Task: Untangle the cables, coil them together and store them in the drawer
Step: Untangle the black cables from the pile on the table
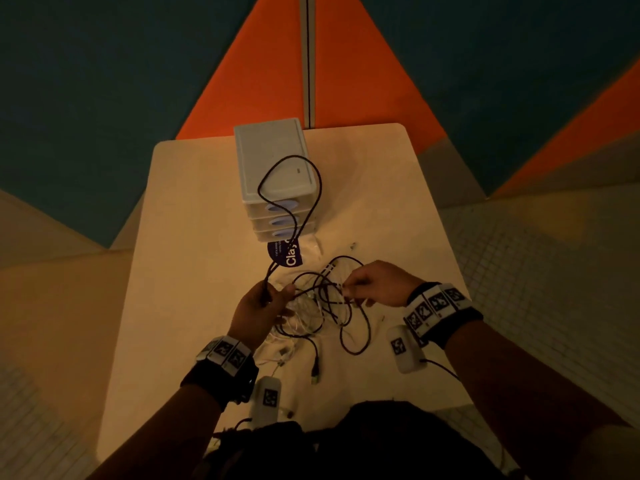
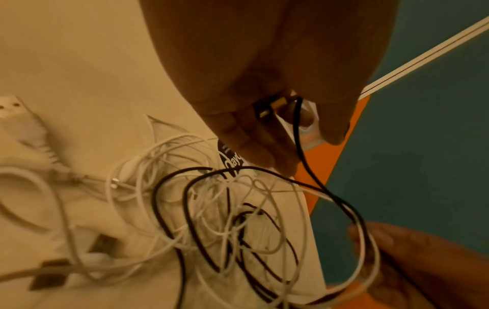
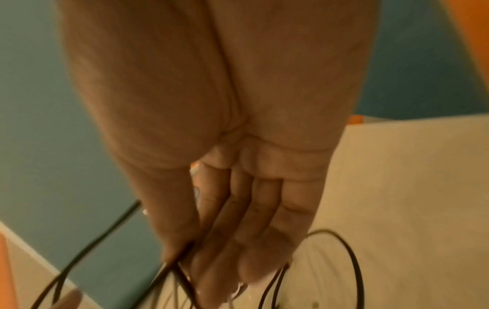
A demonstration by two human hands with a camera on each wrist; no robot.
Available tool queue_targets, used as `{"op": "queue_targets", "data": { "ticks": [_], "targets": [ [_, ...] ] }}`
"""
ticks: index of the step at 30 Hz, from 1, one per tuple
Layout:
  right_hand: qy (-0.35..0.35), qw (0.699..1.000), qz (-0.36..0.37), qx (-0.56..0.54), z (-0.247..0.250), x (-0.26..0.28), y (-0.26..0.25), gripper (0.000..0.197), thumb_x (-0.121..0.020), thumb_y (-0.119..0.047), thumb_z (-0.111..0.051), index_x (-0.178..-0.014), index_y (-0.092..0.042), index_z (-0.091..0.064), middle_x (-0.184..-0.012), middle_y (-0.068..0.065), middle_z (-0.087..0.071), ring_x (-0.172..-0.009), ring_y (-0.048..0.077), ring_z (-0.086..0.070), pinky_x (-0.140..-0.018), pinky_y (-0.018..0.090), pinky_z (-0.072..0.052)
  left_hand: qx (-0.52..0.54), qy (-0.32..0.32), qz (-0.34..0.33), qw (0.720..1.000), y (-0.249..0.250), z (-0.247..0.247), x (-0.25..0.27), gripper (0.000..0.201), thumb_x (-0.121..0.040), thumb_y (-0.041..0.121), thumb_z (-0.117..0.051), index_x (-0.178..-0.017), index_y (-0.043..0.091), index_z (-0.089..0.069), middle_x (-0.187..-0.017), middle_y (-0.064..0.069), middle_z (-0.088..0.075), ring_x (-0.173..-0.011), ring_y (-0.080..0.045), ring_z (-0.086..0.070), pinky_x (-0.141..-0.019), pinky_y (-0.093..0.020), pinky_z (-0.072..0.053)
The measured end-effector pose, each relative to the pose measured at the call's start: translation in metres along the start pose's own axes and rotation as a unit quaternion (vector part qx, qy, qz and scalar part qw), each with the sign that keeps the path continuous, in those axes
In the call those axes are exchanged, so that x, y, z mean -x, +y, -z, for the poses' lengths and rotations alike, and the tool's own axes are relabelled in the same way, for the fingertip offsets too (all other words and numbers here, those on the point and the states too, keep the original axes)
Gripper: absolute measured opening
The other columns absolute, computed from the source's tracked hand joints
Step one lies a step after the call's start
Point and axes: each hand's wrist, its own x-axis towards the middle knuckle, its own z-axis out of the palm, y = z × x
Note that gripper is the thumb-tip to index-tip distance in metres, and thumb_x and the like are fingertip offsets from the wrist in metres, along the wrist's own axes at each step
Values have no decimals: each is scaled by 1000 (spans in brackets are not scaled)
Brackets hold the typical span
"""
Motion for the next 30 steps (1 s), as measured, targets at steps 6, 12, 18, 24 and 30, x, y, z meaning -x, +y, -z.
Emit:
{"op": "queue_targets", "data": {
  "ticks": [6, 12, 18, 24, 30],
  "targets": [
    [68, 997, -29, -11, 22, 5, 7, 9, -90, -19, -75, -92, -10, -75, -82, 11, -77, -77, 26, -76, -74, 33, -63, -173, 9, -16, 985, -29, 33, 14, 54, -85, 65, -60, -72, 18, -37, -63, 1, -32, -58, -16, -32, -62, -37, -33],
    [205, 963, -76, -158, 36, 0, 5, 9, -102, -16, -52, -106, -12, -60, -84, 7, -55, -57, 20, -53, -55, 33, -48, -419, -85, 100, 899, -53, 67, 19, 58, -96, 70, -29, -108, 26, -64, -86, 1, -52, -83, -24, -51, -83, -35, -37],
    [352, 931, 39, -90, 41, 16, -10, 31, -107, -34, -46, -95, -24, -73, -64, -20, -55, -65, -7, -53, -62, 12, -35, -557, -75, 146, 814, -75, 88, 4, 48, -102, 58, -30, -116, 25, -62, -126, -3, -64, -114, -26, -59, -98, -36, -46],
    [384, 914, 125, -41, 45, 26, -19, 29, -106, -38, -46, -103, -31, -74, -77, 13, -68, -60, 16, -54, -63, 35, -43, -594, -33, 150, 790, -44, 102, 4, 49, -101, 56, -35, -112, 20, -67, -115, 0, -71, -104, -22, -66, -93, -34, -51],
    [338, 926, 165, -44, 42, 35, -27, 27, -106, -31, -50, -100, -25, -75, -71, 5, -66, -63, 11, -59, -68, 35, -50, -532, -68, -51, 843, 77, 54, 22, 41, -95, 61, -49, -86, 28, -71, -75, 14, -71, -67, -5, -66, -73, -29, -55]
  ]
}}
